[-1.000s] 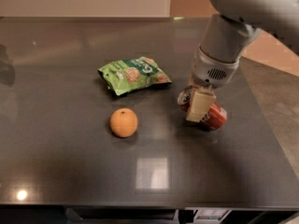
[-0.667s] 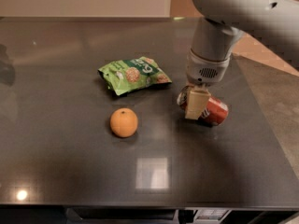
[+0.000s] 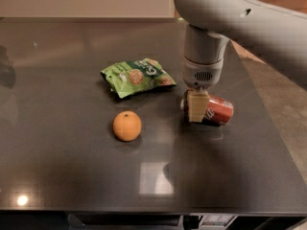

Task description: Knock coke can over

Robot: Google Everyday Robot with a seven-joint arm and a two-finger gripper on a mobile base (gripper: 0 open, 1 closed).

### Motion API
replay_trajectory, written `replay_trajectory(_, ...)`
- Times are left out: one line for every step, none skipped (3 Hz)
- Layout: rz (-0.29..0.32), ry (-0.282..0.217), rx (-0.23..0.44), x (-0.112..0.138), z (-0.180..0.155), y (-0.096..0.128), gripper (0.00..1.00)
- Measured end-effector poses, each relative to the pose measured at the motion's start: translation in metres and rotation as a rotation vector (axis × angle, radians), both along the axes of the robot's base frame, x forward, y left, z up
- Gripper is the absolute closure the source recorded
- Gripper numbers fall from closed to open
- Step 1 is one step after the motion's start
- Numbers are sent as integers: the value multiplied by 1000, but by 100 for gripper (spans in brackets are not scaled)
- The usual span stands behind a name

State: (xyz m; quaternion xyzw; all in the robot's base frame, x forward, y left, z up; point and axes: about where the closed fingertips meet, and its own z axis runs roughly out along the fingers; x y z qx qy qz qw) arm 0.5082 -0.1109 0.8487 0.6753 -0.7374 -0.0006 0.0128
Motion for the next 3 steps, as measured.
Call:
replay_trajectory(23, 10, -34, -1, -5, -3, 13)
replay_trajectory(53, 23, -51, -7, -8, -5, 0)
replay_trajectory(53, 23, -51, -7, -8, -5, 0)
